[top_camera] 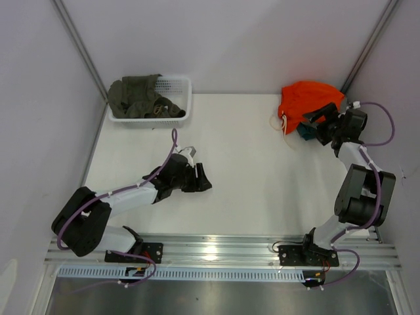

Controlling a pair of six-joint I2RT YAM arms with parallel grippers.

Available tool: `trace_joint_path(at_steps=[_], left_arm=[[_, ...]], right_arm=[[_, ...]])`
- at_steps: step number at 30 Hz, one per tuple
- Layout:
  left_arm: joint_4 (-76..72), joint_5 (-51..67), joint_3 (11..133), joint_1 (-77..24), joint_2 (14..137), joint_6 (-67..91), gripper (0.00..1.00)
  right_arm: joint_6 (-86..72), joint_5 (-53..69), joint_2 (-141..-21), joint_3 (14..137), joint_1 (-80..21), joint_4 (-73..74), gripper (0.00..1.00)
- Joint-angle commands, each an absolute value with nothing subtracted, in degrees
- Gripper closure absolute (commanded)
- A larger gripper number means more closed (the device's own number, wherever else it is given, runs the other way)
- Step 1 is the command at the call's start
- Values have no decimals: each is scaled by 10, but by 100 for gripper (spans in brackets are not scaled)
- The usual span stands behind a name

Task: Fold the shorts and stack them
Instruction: Neatly place the folded shorts to the corner

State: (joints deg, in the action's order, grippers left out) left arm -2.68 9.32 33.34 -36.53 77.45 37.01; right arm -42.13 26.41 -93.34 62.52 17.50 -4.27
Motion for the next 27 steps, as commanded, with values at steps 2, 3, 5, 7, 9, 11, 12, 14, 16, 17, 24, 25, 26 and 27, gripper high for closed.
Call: trace_joint_path(at_steps=[2,3,5,7,9,11,12,14,16,17,24,25,26,27], left_arm=[[-57,90,322,-370,751,366,36],[-59,91,320,-370,751,367,36],[-64,92,317,-370,750,368,36],[-67,95,315,-370,749,369,36],[-68,95,313,-370,747,368,35],[-67,95,314,-370,748,367,35],[-65,95,315,-370,749,366,35],[-62,95,316,-370,751,363,35],[-62,96,317,-370,751,363,35],[-63,97,316,-370,751,364,34],[-66,103,321,-370,763,361,33],[-66,103,322,-370,765,361,33],[-65,104,324,-370,766,359,32],[-65,104,324,-370,766,359,31]], right_arm=[[-454,240,-924,585,138,-168,1],[-455,230,-928,577,134,-180,0],[-463,224,-946,563,127,-221,1],[-470,225,-961,547,120,-271,1],[-482,215,-989,542,110,-306,1],[-483,206,-1005,541,102,-319,1],[-479,188,-1017,541,97,-330,1],[-475,172,-1026,541,85,-337,1],[-468,149,-1038,541,75,-352,0],[-465,143,-1041,541,72,-356,0],[-431,61,-1078,534,44,-418,0],[-424,48,-1078,531,41,-424,1],[-416,34,-1079,527,40,-428,0],[-414,30,-1081,529,39,-429,0]])
